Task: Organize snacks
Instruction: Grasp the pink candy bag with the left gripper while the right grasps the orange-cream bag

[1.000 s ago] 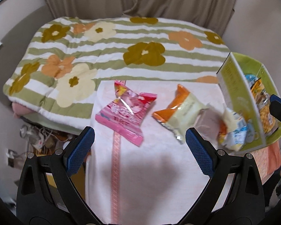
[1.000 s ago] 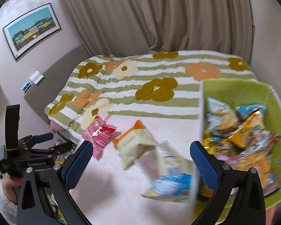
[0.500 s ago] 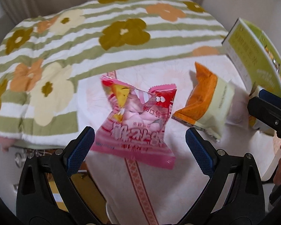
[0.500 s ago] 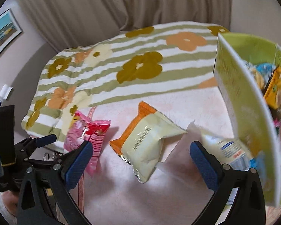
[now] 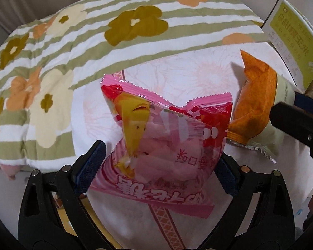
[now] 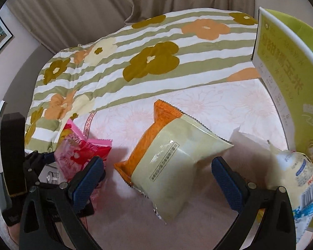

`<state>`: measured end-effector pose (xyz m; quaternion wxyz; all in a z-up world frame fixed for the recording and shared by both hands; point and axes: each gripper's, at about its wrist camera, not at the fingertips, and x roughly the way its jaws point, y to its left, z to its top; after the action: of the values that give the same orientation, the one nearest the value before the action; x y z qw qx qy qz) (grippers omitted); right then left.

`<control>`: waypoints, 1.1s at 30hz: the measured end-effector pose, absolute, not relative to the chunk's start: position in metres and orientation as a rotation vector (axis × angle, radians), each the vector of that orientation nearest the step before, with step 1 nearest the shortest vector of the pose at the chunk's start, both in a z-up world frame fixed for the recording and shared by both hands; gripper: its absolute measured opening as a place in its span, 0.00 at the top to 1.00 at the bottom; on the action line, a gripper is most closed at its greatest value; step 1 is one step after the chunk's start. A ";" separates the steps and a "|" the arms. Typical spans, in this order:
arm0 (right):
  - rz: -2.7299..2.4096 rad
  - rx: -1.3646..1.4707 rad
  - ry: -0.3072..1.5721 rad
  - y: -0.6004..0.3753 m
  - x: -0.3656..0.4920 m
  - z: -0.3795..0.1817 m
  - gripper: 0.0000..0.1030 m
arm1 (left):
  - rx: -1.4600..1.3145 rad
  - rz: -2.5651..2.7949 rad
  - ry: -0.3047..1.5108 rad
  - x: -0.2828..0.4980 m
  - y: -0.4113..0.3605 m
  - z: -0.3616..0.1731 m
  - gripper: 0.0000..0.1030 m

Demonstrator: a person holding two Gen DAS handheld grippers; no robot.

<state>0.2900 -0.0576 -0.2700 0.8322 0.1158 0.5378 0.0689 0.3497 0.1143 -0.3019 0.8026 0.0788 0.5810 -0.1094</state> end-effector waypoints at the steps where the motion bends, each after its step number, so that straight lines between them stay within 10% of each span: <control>1: 0.144 0.252 1.144 -0.058 0.291 -0.271 0.00 | 0.163 -0.237 1.243 0.350 0.115 -0.302 0.14; 25: 0.136 0.237 1.206 -0.040 0.313 -0.298 0.12 | 0.037 -0.175 1.230 0.347 0.149 -0.292 0.24; 29: 0.140 0.180 1.204 -0.032 0.314 -0.299 0.37 | 0.012 -0.161 1.226 0.345 0.153 -0.290 0.24; 33: 0.162 0.181 1.187 -0.030 0.313 -0.292 0.41 | -0.010 -0.155 1.226 0.344 0.156 -0.287 0.24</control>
<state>0.3125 -0.0296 -0.2916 0.8222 0.0851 0.5577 0.0763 0.3445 0.1556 -0.2868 0.8152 -0.0048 0.5746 -0.0724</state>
